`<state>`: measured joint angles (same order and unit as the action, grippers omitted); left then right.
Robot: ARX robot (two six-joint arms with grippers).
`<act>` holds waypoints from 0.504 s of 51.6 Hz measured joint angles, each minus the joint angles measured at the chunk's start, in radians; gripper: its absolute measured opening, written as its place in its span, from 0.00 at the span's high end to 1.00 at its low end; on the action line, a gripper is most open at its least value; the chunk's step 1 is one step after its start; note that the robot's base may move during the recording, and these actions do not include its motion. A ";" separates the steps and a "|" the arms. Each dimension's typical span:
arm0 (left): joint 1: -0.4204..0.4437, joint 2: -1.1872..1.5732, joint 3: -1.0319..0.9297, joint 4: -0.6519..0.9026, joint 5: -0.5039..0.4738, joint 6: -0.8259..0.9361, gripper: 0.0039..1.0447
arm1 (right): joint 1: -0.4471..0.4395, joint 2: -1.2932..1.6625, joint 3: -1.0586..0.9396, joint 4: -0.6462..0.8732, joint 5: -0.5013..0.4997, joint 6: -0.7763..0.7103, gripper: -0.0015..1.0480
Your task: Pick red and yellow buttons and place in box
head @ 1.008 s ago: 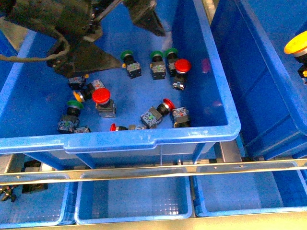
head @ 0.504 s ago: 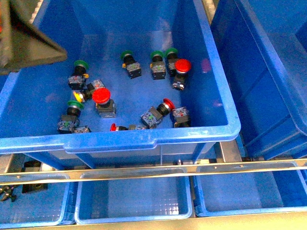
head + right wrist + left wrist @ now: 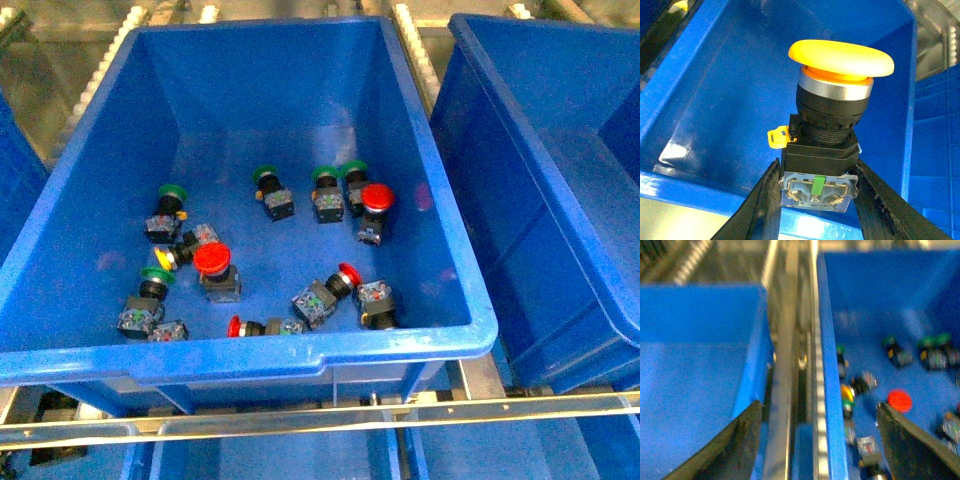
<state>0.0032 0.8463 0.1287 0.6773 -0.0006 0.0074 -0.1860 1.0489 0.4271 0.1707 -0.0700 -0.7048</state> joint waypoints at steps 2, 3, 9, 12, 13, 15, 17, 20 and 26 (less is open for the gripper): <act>0.000 -0.055 -0.014 -0.017 0.000 -0.001 0.56 | -0.013 -0.010 -0.004 0.002 -0.004 0.006 0.68; 0.000 -0.076 -0.020 -0.024 0.001 -0.001 0.59 | -0.018 -0.015 -0.006 0.002 -0.006 0.010 0.68; -0.002 -0.148 -0.042 -0.061 0.000 -0.002 0.76 | -0.033 -0.039 -0.014 0.003 -0.027 0.025 0.68; -0.002 -0.183 -0.059 -0.090 0.000 -0.002 0.88 | -0.040 -0.051 -0.021 0.005 -0.039 0.033 0.68; -0.002 -0.189 -0.061 -0.094 0.001 -0.002 0.90 | -0.041 -0.056 -0.024 0.006 -0.045 0.037 0.68; -0.002 -0.207 -0.069 -0.110 0.000 -0.003 0.97 | -0.043 -0.061 -0.029 0.006 -0.051 0.041 0.68; -0.002 -0.222 -0.074 -0.123 0.000 -0.006 0.98 | -0.043 -0.064 -0.032 0.006 -0.054 0.048 0.68; -0.002 -0.251 -0.081 -0.142 0.000 -0.005 0.98 | -0.044 -0.071 -0.037 0.002 -0.062 0.057 0.68; -0.002 -0.277 -0.108 -0.119 0.000 -0.005 0.98 | -0.049 -0.080 -0.047 -0.014 -0.078 0.065 0.68</act>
<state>0.0010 0.5697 0.0208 0.5587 -0.0006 0.0025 -0.2352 0.9691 0.3805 0.1562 -0.1482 -0.6399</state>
